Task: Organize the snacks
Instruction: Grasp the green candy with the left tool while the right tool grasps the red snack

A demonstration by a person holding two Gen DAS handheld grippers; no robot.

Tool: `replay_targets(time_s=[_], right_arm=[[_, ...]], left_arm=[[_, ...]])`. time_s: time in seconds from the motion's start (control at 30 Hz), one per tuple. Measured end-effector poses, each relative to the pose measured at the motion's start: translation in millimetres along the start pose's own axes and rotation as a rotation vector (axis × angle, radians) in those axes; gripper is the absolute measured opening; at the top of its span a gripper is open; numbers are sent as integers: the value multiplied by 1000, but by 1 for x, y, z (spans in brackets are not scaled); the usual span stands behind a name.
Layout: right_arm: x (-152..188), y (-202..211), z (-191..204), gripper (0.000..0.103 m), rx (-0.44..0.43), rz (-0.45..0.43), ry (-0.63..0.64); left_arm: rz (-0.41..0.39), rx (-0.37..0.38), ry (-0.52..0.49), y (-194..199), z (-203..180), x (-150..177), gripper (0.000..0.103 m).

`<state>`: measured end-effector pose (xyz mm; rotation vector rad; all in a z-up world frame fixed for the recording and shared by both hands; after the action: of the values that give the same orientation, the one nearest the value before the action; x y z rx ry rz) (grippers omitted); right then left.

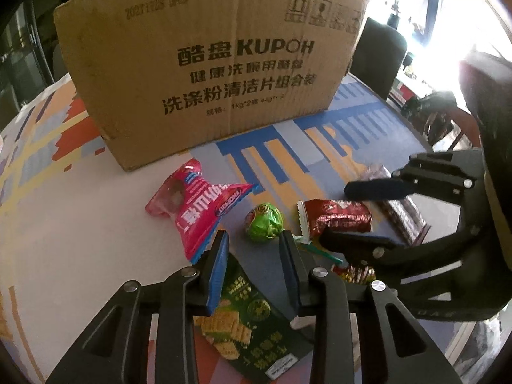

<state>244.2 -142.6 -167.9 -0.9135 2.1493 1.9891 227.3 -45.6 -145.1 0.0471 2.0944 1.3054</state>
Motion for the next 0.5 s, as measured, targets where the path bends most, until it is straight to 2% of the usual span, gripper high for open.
replay_targets(time_s=[0.13, 0.27, 0.4, 0.5], right_arm=[[-2, -1, -1, 43, -4, -3, -13], [-1, -2, -7, 33, -1, -8, -31], [0, -2, -11, 24, 4, -11, -43], [1, -1, -13, 23, 1, -16, -53]], left_arm=[[-16, 29, 25, -1, 1, -7, 33], [-15, 35, 39, -7, 0, -13, 33], [-7, 24, 37, -11, -2, -13, 27], [-15, 18, 46, -8, -2, -13, 26]])
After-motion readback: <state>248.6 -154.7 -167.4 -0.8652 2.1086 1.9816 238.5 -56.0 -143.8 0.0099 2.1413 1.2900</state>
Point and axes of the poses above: each gripper's, at about its wrist camera, not at the fingertips, and y roughly against the way its jaws point, z to its left, x to its underside, the point moved 2 cm from there along -y, roughly the way its jaws point, and after that the axes turned 13 degrees about x, right-handed, at the moved point
